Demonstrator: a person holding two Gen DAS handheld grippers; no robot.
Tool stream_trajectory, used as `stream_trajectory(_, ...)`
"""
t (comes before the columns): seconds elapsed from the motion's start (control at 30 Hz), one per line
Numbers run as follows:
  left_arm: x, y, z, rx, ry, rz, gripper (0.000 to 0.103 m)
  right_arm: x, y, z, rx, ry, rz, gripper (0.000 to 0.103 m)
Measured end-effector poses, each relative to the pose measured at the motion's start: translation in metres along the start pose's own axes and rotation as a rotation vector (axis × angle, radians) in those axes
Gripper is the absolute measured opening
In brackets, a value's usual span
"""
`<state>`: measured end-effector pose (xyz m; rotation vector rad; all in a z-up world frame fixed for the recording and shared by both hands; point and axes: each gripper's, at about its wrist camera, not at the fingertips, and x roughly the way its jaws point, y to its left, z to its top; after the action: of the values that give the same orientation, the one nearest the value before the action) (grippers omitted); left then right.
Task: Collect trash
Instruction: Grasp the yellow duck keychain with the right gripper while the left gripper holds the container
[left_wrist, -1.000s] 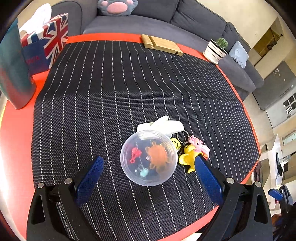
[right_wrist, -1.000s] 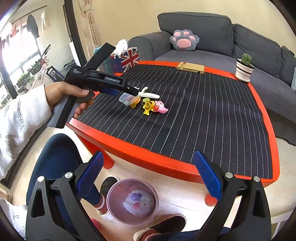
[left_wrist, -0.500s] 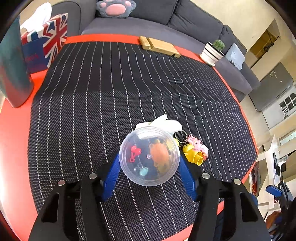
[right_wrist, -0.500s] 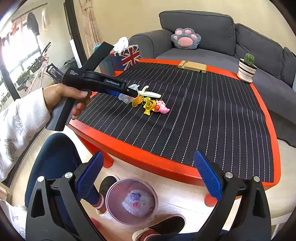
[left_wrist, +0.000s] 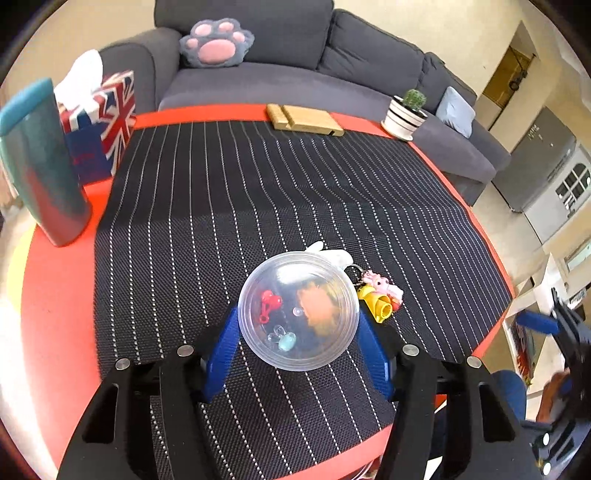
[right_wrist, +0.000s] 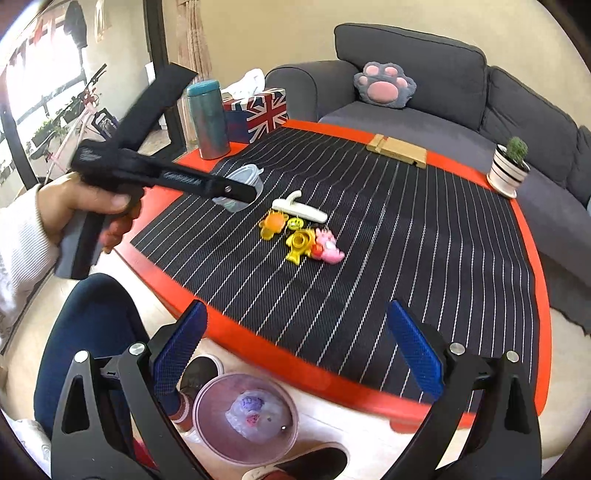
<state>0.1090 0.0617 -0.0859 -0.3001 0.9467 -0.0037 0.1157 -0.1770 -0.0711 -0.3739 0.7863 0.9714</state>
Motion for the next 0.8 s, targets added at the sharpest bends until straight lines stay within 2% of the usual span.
stream_trajectory(0.3,-0.018,-0.003,-0.003,0.040,-0.024,0.003,0.059,0.030,0.006,0.031,-0.076,0.028,-0.036,0.096)
stream_trajectory(0.6,-0.024,0.002,-0.009,0.047,-0.030,-0.003,0.059,0.070,0.014,0.052,-0.164,0.102,-0.046,0.095)
stream_trajectory(0.63,-0.024,0.003,-0.010,0.047,-0.031,-0.004,0.059,0.075,0.014,0.054,-0.171,0.110,-0.050,0.093)
stream_trajectory(0.7,-0.024,0.003,-0.011,0.047,-0.032,-0.008,0.059,0.085,0.016,0.056,-0.187,0.132,-0.054,0.082)
stream_trajectory(0.77,-0.024,0.004,-0.013,0.047,-0.031,-0.010,0.059,0.093,0.017,0.057,-0.201,0.147,-0.060,0.080)
stream_trajectory(0.8,-0.023,0.005,-0.014,0.046,-0.031,-0.012,0.059,0.095,0.018,0.057,-0.206,0.153,-0.061,0.074)
